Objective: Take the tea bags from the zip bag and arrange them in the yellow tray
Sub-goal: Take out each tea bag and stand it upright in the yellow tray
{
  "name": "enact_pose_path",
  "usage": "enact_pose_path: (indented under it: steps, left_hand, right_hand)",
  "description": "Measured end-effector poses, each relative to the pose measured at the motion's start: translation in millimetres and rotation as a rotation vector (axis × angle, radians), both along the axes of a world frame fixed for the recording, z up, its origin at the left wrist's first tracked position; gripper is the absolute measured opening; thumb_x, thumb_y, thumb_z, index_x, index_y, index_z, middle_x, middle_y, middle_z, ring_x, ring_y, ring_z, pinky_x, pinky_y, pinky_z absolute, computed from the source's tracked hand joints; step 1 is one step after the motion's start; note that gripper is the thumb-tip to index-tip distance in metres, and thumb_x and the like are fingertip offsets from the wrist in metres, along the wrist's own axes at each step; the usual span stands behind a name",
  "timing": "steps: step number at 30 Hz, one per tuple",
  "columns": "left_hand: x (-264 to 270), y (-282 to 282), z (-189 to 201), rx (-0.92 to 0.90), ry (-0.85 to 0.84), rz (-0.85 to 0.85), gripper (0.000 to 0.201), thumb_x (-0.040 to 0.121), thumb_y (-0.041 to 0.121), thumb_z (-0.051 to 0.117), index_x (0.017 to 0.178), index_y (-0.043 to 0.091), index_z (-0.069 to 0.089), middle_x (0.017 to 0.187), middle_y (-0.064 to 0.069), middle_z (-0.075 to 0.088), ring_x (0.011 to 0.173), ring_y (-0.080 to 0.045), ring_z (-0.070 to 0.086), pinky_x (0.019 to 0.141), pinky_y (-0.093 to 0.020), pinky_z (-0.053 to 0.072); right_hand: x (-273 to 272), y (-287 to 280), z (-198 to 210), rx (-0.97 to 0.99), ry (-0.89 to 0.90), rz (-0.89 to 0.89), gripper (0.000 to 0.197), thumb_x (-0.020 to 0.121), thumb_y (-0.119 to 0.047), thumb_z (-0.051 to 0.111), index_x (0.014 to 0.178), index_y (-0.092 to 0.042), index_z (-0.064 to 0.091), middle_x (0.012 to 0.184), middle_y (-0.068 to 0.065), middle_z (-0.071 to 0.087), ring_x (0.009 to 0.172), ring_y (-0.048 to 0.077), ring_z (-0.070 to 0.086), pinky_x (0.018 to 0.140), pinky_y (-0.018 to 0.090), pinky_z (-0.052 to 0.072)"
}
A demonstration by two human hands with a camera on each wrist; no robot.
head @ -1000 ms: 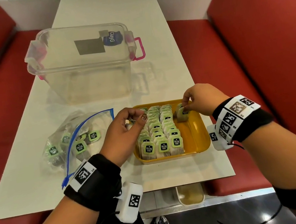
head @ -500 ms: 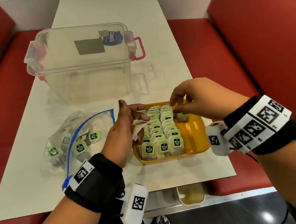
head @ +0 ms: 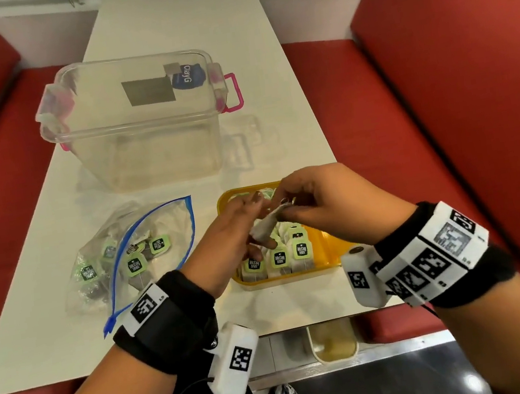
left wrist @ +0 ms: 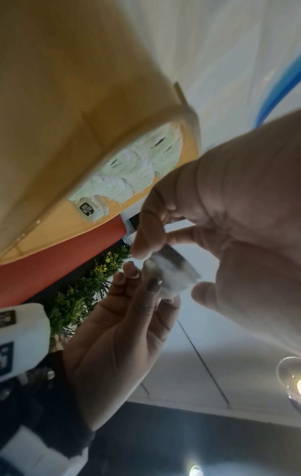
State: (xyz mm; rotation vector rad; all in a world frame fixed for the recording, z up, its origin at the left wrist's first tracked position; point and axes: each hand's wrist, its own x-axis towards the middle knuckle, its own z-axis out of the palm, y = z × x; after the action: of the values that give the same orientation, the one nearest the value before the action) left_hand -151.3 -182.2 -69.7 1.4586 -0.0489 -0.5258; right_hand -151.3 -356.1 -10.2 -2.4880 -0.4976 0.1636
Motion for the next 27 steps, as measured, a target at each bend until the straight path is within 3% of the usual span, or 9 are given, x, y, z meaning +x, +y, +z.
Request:
enact_pose_path:
  steps: [3,7,12,17,21,24,27]
  left_hand:
    - [-2,3,1,-0.118,0.166,-0.031,0.029,0.101,0.032,0.04,0.102,0.012,0.061,0.093,-0.004,0.062,0.062,-0.017,0.059,0.054,-0.027,0.038]
    - [-5,7,0,-0.089,0.069,-0.04,0.016,0.095,0.004,0.052,0.101,0.012,0.064,0.077,0.002,0.064,0.063,-0.01,0.061,0.048,-0.02,0.04]
    - [-3,7,2,-0.07,-0.016,-0.042,0.02,0.093,0.008,0.056,0.1,0.02,0.07,0.095,-0.001,0.067,0.085,-0.009,0.064,0.062,-0.021,0.052]
    - [-2,1,-7,0.11,-0.162,-0.068,0.018,0.093,0.01,0.061,0.107,0.019,0.066,0.11,-0.007,0.068,0.089,-0.012,0.064,0.075,-0.026,0.056]
    - [3,5,-10,0.154,-0.225,0.025,0.017,0.093,0.007,0.059,0.1,0.021,0.066,0.093,0.005,0.067,0.07,0.002,0.06,0.065,-0.017,0.05]
    - [6,6,-14,0.152,-0.233,0.082,0.016,0.093,0.008,0.059,0.097,0.022,0.066,0.093,0.011,0.066,0.07,0.0,0.06,0.065,-0.019,0.051]
    - [8,6,-18,0.138,-0.215,0.107,0.015,0.094,0.007,0.058,0.096,0.02,0.065,0.095,0.009,0.065,0.08,-0.006,0.062,0.065,-0.02,0.051]
  right_hand:
    - [-1,-6,5,0.03,-0.037,-0.012,0.014,0.08,-0.011,0.071,0.09,-0.019,0.075,0.087,-0.002,0.067,0.073,0.008,0.059,0.069,0.023,0.048]
    - [0,-13,2,0.109,-0.039,-0.026,0.031,0.074,0.007,0.064,0.088,-0.02,0.075,0.092,-0.002,0.07,0.082,0.009,0.065,0.077,0.031,0.053]
    - [-1,-14,-2,0.291,0.003,-0.062,0.019,0.081,0.002,0.067,0.088,-0.013,0.076,0.09,-0.002,0.072,0.084,0.008,0.069,0.077,0.03,0.057]
    - [1,-10,-13,0.118,-0.03,-0.111,0.022,0.082,0.0,0.064,0.087,-0.018,0.076,0.087,-0.004,0.072,0.083,0.01,0.068,0.077,0.031,0.055]
    - [9,-15,-24,-0.199,0.129,-0.06,0.015,0.083,-0.017,0.07,0.098,-0.019,0.073,0.093,-0.003,0.071,0.083,0.01,0.064,0.063,0.012,0.043]
    - [17,-5,-37,-0.431,0.223,0.031,0.026,0.085,-0.025,0.068,0.111,-0.021,0.067,0.104,-0.002,0.067,0.094,0.014,0.06,0.069,0.021,0.037]
    - [22,12,-46,-0.555,0.227,0.077,0.036,0.088,-0.023,0.065,0.124,-0.024,0.058,0.114,0.001,0.062,0.103,0.02,0.059,0.072,0.025,0.036]
